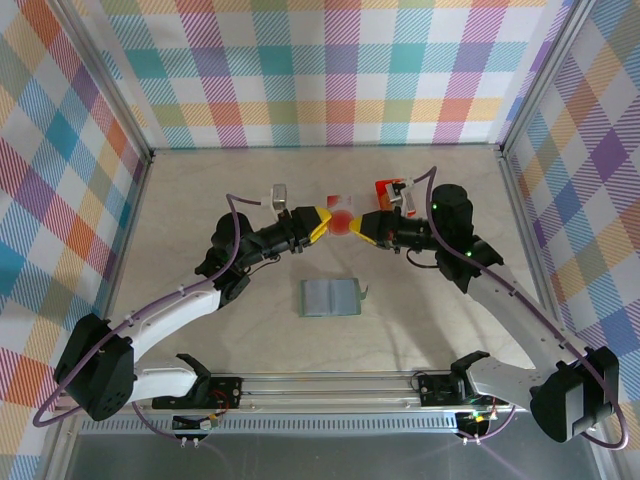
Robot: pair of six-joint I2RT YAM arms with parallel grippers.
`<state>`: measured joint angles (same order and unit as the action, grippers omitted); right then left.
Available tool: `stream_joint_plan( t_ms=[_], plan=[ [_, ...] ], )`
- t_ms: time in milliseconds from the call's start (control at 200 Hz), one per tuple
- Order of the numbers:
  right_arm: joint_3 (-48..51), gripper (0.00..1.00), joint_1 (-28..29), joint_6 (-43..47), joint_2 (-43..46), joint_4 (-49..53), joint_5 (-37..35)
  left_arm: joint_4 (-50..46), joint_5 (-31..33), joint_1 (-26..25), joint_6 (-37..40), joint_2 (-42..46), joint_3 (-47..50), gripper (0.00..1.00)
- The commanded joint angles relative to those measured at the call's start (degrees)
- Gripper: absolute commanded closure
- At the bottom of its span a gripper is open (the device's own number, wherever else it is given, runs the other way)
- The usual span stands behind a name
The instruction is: Put the credit cards into the card holder
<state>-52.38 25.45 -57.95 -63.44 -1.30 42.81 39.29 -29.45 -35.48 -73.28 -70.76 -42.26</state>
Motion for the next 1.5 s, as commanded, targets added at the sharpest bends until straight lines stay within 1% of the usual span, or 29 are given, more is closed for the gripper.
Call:
stream_joint_plan(
  t_ms=[0, 55, 120, 275, 430, 585, 645, 730, 800, 865, 960, 1060, 1190, 1335, 1495],
  plan=[
    [-1.7, 1.00, 0.1, 3.0, -0.7, 3.3, -1.8, -0.2, 0.2, 0.2, 1.2, 1.6, 0.0, 0.36],
    [-1.2, 1.00, 0.1, 3.5, -1.0, 2.8, -1.6, -1.3, 0.2, 0.7, 1.6, 2.2, 0.4, 0.31],
    [-0.6, 1.00, 0.1, 4.0, -1.2, 2.1, -1.2, -2.4, 0.2, 1.8, 1.6, 3.2, 1.3, 0.30],
    [2.5, 1.00, 0.1, 5.4, -0.5, 2.2, -2.3, -4.9, -2.2, 5.6, 1.4, 5.9, 4.4, 0.31],
    [8.2, 1.00, 0.9, 6.1, 1.0, 1.6, -3.2, -7.9, -5.1, 8.4, 2.3, 8.0, 8.4, 0.33],
    [12.6, 1.00, 5.4, 9.7, 4.8, 3.9, -9.8, -18.2, -6.8, 8.6, 6.8, 8.6, 9.8, 0.37],
    [15.2, 1.00, 7.4, 10.0, 6.4, 2.8, -13.1, -21.0, -6.2, 8.7, 8.5, 9.7, 10.7, 0.37],
    [18.8, 1.00, 10.9, 10.3, 8.1, 0.8, -18.2, -27.9, -4.6, 8.7, 12.0, 11.2, 11.4, 0.37],
    [21.1, 1.00, 13.1, 10.5, 8.2, -0.5, -21.4, -32.5, -3.6, 8.6, 14.3, 11.9, 11.8, 0.38],
    [22.2, 1.00, 15.3, 11.1, 7.6, -1.4, -23.7, -34.7, -3.0, 8.7, 15.5, 12.4, 12.6, 0.38],
    [23.1, 1.00, 18.5, 12.4, 6.4, -2.3, -27.0, -36.0, -2.4, 8.6, 16.8, 12.7, 14.1, 0.38],
    [24.6, 1.00, 20.7, 12.0, 5.2, -4.1, -29.3, -36.9, -2.0, 8.6, 17.8, 12.7, 15.5, 0.38],
    [26.4, 1.00, 21.7, 10.3, 3.4, -5.9, -30.7, -36.3, -1.6, 8.3, 18.5, 12.4, 17.6, 0.39],
    [27.7, 1.00, 23.3, 10.8, 2.5, -6.8, -33.3, -35.7, -1.0, 7.8, 19.3, 12.4, 19.7, 0.40],
    [29.1, 1.00, 23.8, 9.7, 0.9, -9.4, -34.0, -33.1, -1.6, 7.7, 19.7, 10.8, 21.5, 0.40]
  ],
)
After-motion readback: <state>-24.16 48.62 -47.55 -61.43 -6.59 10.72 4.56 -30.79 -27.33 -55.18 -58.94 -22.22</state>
